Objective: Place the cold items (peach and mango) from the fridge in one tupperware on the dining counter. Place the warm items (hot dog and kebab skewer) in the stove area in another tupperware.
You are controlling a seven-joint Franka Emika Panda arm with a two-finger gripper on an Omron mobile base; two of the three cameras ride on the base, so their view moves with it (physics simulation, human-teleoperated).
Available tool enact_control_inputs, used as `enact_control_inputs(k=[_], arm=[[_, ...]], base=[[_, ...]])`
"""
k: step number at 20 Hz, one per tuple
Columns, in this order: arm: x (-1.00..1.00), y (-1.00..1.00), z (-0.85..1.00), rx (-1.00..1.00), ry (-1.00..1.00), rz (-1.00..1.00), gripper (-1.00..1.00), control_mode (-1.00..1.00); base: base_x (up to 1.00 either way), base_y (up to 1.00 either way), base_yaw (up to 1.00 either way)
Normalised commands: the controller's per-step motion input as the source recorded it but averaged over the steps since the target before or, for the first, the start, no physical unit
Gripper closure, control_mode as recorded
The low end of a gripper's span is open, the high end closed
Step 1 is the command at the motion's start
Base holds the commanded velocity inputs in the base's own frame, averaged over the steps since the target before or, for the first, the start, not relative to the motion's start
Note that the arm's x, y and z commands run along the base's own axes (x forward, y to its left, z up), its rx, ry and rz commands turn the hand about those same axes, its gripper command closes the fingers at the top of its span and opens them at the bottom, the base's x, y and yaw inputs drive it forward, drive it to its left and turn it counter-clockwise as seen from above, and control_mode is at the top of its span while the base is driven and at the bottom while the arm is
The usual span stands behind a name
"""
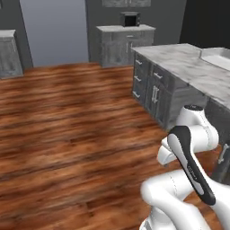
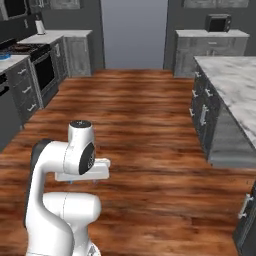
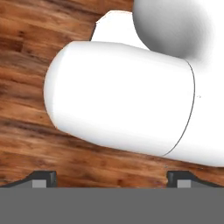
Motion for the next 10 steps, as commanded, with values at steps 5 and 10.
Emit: enact_control_inputs(k=[5,10], arm=[[0.0,0.0,0.0,0.0,0.0,0.0,-1.0,1.0],[0.0,0.0,0.0,0.0,0.0,0.0,-1.0,1.0]], base=[[1.0,0.88,0.13],[1.0,0.71,0.2]])
